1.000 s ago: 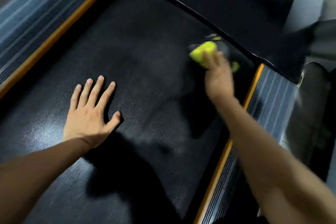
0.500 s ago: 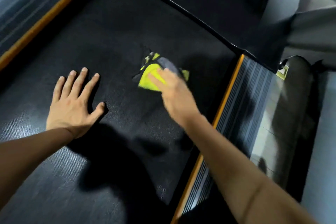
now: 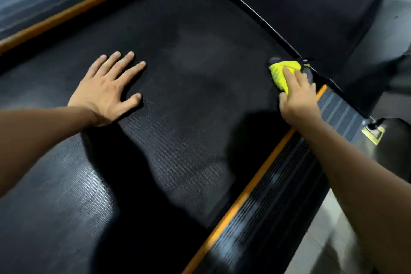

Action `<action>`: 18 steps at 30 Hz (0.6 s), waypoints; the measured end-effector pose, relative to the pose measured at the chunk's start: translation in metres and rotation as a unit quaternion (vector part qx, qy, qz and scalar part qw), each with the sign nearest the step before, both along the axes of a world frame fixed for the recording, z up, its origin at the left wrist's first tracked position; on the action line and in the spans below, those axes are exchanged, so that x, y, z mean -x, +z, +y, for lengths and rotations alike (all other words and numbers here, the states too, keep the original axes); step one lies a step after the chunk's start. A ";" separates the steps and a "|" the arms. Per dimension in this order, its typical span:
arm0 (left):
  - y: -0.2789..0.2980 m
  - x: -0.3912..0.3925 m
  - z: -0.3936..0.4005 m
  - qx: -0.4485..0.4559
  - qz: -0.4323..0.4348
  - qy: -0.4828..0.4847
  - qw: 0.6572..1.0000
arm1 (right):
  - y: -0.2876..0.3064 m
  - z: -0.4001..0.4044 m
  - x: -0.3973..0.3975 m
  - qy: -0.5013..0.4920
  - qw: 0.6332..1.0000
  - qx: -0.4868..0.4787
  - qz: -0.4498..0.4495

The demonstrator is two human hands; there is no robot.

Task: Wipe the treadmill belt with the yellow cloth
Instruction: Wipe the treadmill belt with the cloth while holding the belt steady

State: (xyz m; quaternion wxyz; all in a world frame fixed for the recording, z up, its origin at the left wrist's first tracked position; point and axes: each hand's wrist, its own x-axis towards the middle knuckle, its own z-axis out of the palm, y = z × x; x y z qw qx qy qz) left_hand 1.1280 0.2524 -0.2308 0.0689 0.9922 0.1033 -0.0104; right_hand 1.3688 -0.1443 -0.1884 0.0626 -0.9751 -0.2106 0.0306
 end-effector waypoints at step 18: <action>0.008 0.131 0.002 -0.014 0.018 0.113 0.993 | -0.012 0.146 0.140 0.513 0.856 -0.037 0.050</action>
